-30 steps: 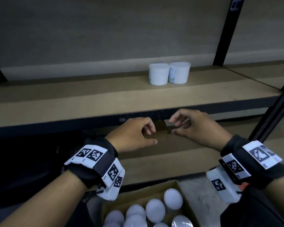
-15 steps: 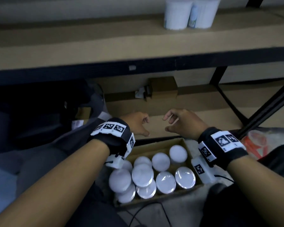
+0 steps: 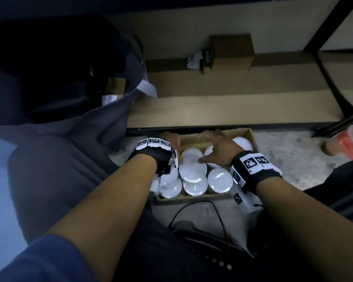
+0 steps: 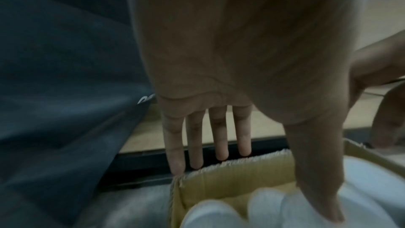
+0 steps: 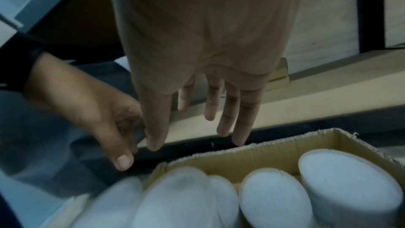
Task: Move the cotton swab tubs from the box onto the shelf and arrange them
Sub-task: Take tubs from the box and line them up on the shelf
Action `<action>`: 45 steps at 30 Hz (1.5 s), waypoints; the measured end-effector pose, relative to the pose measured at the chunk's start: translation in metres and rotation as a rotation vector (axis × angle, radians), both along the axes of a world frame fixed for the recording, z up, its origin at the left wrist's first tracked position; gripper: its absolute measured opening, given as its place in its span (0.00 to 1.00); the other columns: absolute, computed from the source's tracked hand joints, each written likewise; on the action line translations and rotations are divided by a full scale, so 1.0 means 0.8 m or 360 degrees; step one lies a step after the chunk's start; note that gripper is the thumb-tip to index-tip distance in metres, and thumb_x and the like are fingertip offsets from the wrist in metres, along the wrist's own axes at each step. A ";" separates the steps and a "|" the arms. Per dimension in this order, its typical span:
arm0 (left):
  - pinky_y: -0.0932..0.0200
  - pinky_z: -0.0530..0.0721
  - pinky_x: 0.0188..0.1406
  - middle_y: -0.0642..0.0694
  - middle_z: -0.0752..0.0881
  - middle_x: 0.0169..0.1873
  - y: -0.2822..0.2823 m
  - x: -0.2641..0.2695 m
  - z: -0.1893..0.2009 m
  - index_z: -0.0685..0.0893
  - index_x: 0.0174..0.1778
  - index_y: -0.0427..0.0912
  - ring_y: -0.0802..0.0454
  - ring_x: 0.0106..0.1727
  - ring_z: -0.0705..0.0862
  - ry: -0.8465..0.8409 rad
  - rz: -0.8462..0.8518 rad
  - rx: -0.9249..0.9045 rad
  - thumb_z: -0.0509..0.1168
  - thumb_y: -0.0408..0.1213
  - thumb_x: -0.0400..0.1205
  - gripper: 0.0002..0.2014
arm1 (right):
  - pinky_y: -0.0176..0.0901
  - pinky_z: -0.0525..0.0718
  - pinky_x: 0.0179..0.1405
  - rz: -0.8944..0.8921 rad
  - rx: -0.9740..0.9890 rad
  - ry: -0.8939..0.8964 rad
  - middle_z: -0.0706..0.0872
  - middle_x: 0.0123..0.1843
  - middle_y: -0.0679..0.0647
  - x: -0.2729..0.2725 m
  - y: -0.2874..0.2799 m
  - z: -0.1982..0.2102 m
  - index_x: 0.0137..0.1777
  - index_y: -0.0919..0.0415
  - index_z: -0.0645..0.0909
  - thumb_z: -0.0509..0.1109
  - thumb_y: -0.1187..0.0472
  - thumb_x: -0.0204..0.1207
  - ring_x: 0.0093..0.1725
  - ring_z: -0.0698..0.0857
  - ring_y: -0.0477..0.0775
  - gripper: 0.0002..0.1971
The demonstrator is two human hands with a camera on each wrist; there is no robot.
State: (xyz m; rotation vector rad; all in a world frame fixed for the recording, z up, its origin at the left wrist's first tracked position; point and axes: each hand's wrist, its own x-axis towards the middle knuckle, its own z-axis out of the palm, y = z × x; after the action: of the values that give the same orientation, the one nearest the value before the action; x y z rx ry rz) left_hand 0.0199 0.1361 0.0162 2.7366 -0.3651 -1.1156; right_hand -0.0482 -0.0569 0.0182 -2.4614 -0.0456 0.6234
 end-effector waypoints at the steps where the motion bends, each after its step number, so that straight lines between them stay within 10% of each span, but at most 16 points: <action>1: 0.50 0.89 0.49 0.48 0.87 0.50 0.002 -0.006 0.002 0.83 0.52 0.49 0.46 0.46 0.86 -0.0004 -0.0010 0.0014 0.82 0.56 0.49 0.35 | 0.52 0.84 0.57 0.0034 -0.0032 0.0026 0.70 0.69 0.53 -0.002 0.006 -0.005 0.71 0.41 0.69 0.83 0.47 0.61 0.58 0.81 0.55 0.39; 9: 0.44 0.84 0.61 0.45 0.73 0.75 0.034 -0.046 -0.044 0.65 0.77 0.51 0.39 0.68 0.80 -0.0079 0.0018 0.0155 0.75 0.45 0.71 0.39 | 0.57 0.80 0.62 0.0344 -0.0349 0.0094 0.64 0.75 0.57 -0.021 0.047 -0.048 0.80 0.44 0.59 0.82 0.43 0.59 0.68 0.75 0.67 0.50; 17: 0.40 0.86 0.52 0.44 0.71 0.68 0.031 -0.051 -0.066 0.66 0.63 0.52 0.36 0.61 0.80 -0.0068 0.0005 0.0167 0.79 0.47 0.62 0.37 | 0.57 0.81 0.63 0.0318 -0.0404 0.0075 0.60 0.77 0.54 -0.024 0.048 -0.068 0.82 0.43 0.56 0.82 0.43 0.59 0.73 0.68 0.63 0.53; 30: 0.38 0.82 0.62 0.41 0.64 0.73 0.026 -0.055 -0.080 0.66 0.72 0.49 0.34 0.72 0.71 -0.0008 0.0109 0.0076 0.76 0.47 0.67 0.38 | 0.59 0.80 0.64 0.0349 -0.0405 0.0082 0.60 0.77 0.56 -0.023 0.049 -0.078 0.82 0.45 0.56 0.83 0.43 0.57 0.73 0.68 0.64 0.55; 42: 0.51 0.84 0.45 0.48 0.73 0.63 0.015 -0.042 -0.060 0.72 0.61 0.52 0.42 0.56 0.82 -0.0084 0.0026 -0.0064 0.79 0.52 0.56 0.38 | 0.57 0.76 0.68 0.0274 -0.0465 0.0098 0.62 0.76 0.59 -0.017 0.036 -0.056 0.83 0.50 0.55 0.78 0.42 0.63 0.70 0.71 0.67 0.51; 45: 0.46 0.84 0.57 0.48 0.70 0.67 0.005 -0.031 -0.047 0.74 0.67 0.51 0.42 0.64 0.78 -0.0123 -0.0039 -0.0142 0.81 0.51 0.58 0.40 | 0.53 0.69 0.72 0.0222 -0.0464 0.0079 0.61 0.78 0.60 -0.011 0.022 -0.041 0.83 0.51 0.55 0.76 0.43 0.67 0.75 0.66 0.65 0.48</action>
State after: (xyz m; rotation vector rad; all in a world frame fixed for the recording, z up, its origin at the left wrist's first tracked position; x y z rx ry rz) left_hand -0.0050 0.1403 -0.0212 2.7091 -0.4489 -0.9763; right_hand -0.0571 -0.0389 -0.0149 -2.7392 -0.1145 0.8003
